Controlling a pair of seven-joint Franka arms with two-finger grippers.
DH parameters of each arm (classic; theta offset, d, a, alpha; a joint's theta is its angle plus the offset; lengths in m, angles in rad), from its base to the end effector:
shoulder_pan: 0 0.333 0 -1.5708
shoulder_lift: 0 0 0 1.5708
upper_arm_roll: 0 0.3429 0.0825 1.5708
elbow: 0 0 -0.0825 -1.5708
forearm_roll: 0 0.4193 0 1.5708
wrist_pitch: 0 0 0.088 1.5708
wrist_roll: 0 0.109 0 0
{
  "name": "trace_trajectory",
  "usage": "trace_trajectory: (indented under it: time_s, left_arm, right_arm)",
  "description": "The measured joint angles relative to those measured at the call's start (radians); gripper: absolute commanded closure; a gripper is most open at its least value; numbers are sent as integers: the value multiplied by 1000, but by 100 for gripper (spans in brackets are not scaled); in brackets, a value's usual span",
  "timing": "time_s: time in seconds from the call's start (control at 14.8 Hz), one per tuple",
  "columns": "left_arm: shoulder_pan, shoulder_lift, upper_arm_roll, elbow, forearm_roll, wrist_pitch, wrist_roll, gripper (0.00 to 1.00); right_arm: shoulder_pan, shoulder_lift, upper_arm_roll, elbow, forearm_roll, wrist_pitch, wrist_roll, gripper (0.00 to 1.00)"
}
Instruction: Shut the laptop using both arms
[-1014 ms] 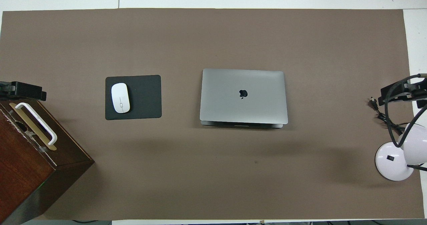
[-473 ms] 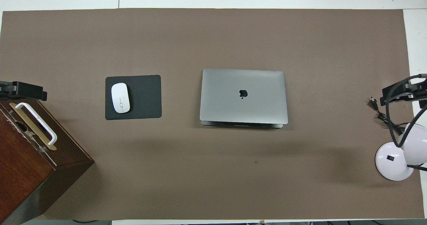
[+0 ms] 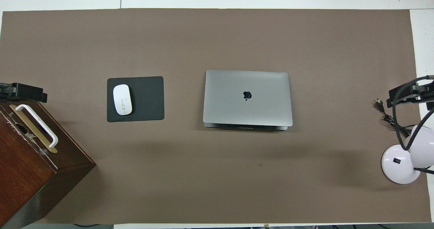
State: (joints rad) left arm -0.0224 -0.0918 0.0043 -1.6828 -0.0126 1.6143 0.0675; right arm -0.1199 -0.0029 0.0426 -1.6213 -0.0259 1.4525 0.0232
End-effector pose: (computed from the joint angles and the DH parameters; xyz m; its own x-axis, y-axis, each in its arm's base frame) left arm 0.5620 -0.0114 0.6491 0.9961 -0.0849 0.0241 -0.0852 -0.9963 0.0114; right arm 0.5711 -0.0473 0.6166 0.9811 -0.1023 -0.1645 -0.0988 -0.9947 0.0298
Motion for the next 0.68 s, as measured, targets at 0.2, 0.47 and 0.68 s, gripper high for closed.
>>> trace_trajectory:
  time_s: [0.2, 0.47, 0.68]
  left_arm:
    - [1, 0, 3, 0, 0, -1, 0, 0]
    - [3, 0, 13, -2, 0, -1, 0, 0]
    - [3, 0, 14, -4, 0, -1, 0, 0]
  right_arm:
    - [0, 0, 0, 0, 0, 0, 0, 0]
    - [0, -2, 0, 0, 0, 0, 0, 0]
    - [0, -3, 0, 0, 0, 0, 0, 0]
